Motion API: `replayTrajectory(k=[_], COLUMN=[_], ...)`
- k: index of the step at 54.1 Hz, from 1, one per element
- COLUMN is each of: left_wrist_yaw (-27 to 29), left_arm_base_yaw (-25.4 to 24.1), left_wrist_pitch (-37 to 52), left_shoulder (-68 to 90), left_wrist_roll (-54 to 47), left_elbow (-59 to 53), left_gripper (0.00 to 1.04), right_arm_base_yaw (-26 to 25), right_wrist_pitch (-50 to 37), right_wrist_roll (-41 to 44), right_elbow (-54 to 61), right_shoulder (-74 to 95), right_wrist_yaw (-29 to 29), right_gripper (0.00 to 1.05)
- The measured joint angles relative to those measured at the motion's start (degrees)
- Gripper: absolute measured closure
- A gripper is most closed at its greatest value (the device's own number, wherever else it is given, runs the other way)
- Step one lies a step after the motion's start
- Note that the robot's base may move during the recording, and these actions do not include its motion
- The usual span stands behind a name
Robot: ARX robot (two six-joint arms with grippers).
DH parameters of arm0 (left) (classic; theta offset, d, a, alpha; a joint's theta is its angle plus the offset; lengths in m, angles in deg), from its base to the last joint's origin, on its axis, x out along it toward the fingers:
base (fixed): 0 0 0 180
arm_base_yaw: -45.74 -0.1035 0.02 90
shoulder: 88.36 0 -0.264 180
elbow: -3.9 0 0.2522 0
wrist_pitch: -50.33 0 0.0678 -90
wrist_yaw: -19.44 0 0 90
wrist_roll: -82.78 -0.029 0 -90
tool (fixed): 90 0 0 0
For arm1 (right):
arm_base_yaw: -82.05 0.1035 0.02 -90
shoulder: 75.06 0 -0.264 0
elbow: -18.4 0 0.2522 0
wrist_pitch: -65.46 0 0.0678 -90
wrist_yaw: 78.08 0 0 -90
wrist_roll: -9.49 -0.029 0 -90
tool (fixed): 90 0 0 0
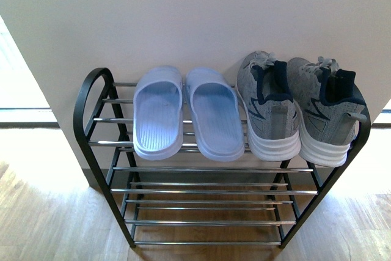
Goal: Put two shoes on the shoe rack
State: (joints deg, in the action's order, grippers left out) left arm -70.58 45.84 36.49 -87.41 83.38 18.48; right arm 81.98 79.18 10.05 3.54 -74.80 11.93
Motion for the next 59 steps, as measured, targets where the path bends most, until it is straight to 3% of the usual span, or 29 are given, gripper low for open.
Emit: replayTrajectory(k=[7,15,23,59], left_wrist_yaw=[0.0,0.0,0.0,0.0], left_arm_base_yaw=[0.0,0.0,0.0,0.0], left_wrist_pitch=[0.0,0.0,0.0,0.0], left_shoulder=[0.0,0.0,0.0,0.0], left_wrist_roll=[0.0,0.0,-0.02,-0.15], left_elbow=[0.0,0.0,0.0,0.0], left_gripper=[0.64,0.41,0.08,0.09], right_arm_base_yaw=[0.0,0.0,0.0,0.0], right_wrist_pitch=[0.0,0.0,0.0,0.04], right_wrist_roll=[0.0,0.0,0.0,-0.13], right_elbow=[0.0,0.0,0.0,0.0], right_shoulder=[0.0,0.02,0.0,0.0], right_wrist_yaw=[0.0,0.0,0.04,0.0], right_gripper=[0.09,0.09,0.09,0.09])
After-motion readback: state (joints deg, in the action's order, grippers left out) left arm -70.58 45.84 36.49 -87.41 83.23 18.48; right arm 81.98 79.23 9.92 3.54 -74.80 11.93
